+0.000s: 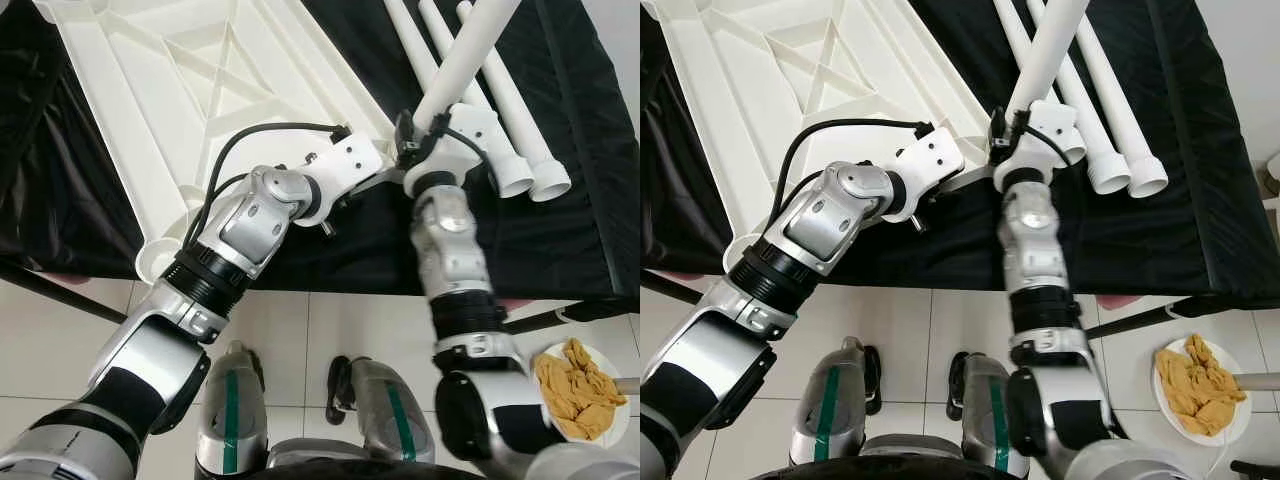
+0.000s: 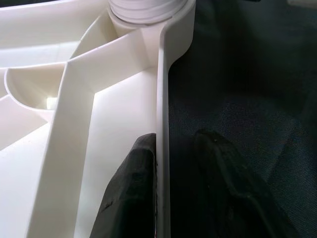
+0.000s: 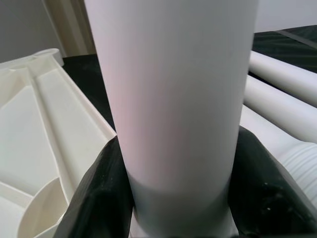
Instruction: Building children table
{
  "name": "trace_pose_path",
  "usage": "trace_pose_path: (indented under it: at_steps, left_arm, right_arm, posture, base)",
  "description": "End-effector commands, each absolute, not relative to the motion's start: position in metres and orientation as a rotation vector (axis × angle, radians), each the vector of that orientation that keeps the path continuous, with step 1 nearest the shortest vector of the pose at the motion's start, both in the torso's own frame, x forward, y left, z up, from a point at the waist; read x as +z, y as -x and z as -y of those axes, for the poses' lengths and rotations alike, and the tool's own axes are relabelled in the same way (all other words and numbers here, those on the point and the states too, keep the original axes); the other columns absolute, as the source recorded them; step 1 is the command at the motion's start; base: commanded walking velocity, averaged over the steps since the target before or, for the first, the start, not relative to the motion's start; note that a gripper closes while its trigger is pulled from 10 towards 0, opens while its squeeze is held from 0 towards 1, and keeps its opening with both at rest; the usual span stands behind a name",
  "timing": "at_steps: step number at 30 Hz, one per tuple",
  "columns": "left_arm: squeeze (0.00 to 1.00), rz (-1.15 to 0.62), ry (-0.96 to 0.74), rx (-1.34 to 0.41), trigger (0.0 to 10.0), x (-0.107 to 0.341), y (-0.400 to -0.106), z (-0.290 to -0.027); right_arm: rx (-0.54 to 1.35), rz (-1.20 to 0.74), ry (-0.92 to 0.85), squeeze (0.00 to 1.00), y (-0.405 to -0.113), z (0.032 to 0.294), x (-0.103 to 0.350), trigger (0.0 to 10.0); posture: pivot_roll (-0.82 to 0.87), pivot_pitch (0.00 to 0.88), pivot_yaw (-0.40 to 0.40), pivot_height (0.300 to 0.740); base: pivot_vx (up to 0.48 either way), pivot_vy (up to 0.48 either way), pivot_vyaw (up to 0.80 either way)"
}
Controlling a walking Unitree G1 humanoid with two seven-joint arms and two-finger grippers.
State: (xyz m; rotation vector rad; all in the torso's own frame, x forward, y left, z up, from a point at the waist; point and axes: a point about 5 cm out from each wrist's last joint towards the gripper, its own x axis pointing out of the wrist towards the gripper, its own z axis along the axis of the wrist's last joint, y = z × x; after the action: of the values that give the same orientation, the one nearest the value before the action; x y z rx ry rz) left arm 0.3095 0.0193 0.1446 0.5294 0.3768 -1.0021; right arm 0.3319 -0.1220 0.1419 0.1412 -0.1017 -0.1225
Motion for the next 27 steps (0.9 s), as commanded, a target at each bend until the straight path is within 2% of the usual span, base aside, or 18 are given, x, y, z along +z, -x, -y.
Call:
trace_pose_path:
  at_steps: [1,19,20,22,23,24,27]
  left_arm:
    - [0.0,-0.362,-0.53,-1.014,10.0,0.147,-0.309,-0.017]
    - [0.0,-0.365,-0.521,-1.003,10.0,0.147,-0.309,-0.018]
    - [0.0,-0.364,-0.52,-1.002,10.0,0.147,-0.309,-0.018]
    - [0.0,-0.364,-0.519,-1.002,10.0,0.147,-0.309,-0.017]
    - [0.0,-0.363,-0.518,-1.002,10.0,0.147,-0.309,-0.017]
    - [0.0,-0.362,-0.516,-1.002,10.0,0.147,-0.309,-0.016]
    - [0.0,-0.361,-0.515,-1.002,10.0,0.147,-0.309,-0.016]
  right_arm:
    - [-0.164,0.033,-0.15,0.0,-0.329,0.126,0.129,10.0]
    - [-0.224,0.057,-0.085,0.0,-0.319,0.139,0.139,10.0]
    - [-0.222,0.059,-0.078,0.16,-0.318,0.139,0.139,10.0]
    - [-0.221,0.06,-0.073,0.16,-0.317,0.14,0.139,10.0]
    - [-0.198,0.067,-0.08,1.0,-0.317,0.139,0.14,10.0]
    - [-0.134,0.102,-0.072,1.0,-0.315,0.138,0.144,10.0]
    - [-0.118,0.111,-0.076,1.0,-0.315,0.138,0.146,10.0]
  posture:
    - [0.03,0.019,-0.032,0.74]
    - [0.03,0.032,-0.042,0.74]
    - [0.03,0.033,-0.045,0.74]
    - [0.03,0.033,-0.045,0.74]
    - [0.03,0.032,-0.048,0.74]
    - [0.03,0.031,-0.053,0.74]
    - [0.03,0.031,-0.054,0.74]
  base:
    - [0.0,0.0,0.0]
    - [0.0,0.0,0.0]
    - [0.0,0.0,0.0]
    - [0.0,0.0,0.0]
    - [0.0,0.0,0.0]
    - [0.0,0.0,0.0]
    - [0.0,0.0,0.0]
